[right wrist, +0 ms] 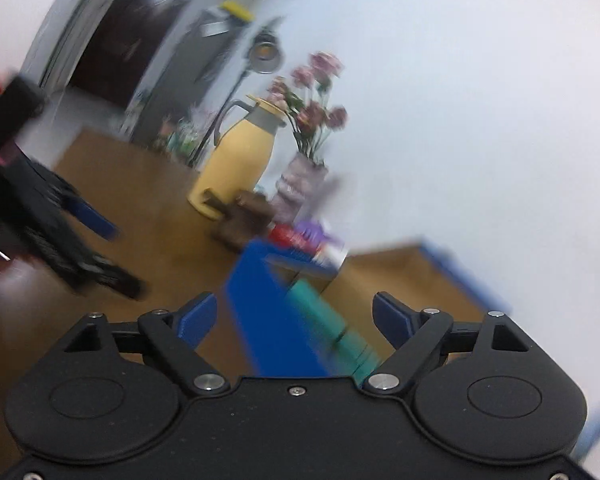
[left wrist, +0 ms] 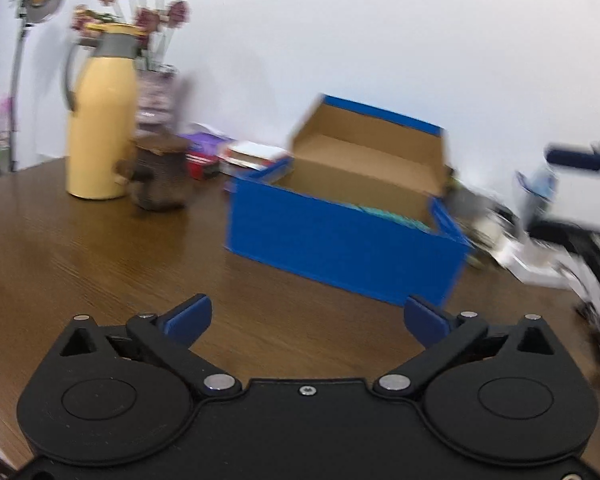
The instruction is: Fold shopping bag
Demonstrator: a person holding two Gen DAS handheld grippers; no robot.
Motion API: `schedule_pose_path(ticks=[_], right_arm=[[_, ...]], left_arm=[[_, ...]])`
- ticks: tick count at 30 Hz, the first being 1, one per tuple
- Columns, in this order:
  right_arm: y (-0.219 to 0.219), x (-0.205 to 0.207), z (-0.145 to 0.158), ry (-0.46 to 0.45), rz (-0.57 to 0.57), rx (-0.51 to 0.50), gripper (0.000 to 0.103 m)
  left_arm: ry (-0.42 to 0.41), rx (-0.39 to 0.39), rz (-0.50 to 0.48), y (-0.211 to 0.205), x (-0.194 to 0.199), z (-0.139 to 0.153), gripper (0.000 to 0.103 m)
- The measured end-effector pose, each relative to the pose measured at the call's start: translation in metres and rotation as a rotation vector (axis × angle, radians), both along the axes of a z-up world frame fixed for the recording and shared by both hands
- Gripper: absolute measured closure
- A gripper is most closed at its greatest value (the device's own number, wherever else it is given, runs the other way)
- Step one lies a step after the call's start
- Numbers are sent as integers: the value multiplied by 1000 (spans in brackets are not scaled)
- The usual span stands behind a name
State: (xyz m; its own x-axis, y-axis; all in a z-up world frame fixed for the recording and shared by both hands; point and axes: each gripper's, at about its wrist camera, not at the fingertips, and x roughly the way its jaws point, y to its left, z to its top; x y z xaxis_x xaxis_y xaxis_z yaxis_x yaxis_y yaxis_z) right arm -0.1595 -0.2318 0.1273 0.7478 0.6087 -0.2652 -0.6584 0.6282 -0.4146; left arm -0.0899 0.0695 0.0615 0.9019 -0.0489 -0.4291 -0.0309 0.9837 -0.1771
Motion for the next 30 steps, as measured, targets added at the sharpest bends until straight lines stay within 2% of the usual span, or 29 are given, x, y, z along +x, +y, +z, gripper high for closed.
schedule_pose_path(ticks=[2,5,6,8,10,11,14,17,19,22,30], right_arm=[[-6,-1,-28,113,-156,84,15],[-18,1,-68,291,-487,211,15],[-20,11,-83,333,-579,234,15],[-3,48,-115,370,-733,218,15],[-16,48,-124,437,-830,243,15],[-26,44,-131,466,-843,263,15],[-13,65,-135,495,-866,278,15],[-3,84,-134,538,-913,295,14],[-1,81,-129,549,-917,299,4],[-1,80,-129,548,-920,300,0],[35,114,-132,544,-972,315,0]], left_arm=[[50,12,-38,-15,3,-14,0],[154,32,-90,-33,24,-31,0],[168,35,-104,-37,31,-36,0],[187,47,-122,-44,44,-46,0],[206,86,-132,-52,55,-53,0],[207,116,-129,-57,59,-55,0],[228,211,-140,-73,68,-58,0],[228,211,-160,-78,74,-58,0],[229,211,-153,-80,78,-59,0],[231,209,-149,-83,85,-59,0],[235,202,-130,-80,95,-59,0]])
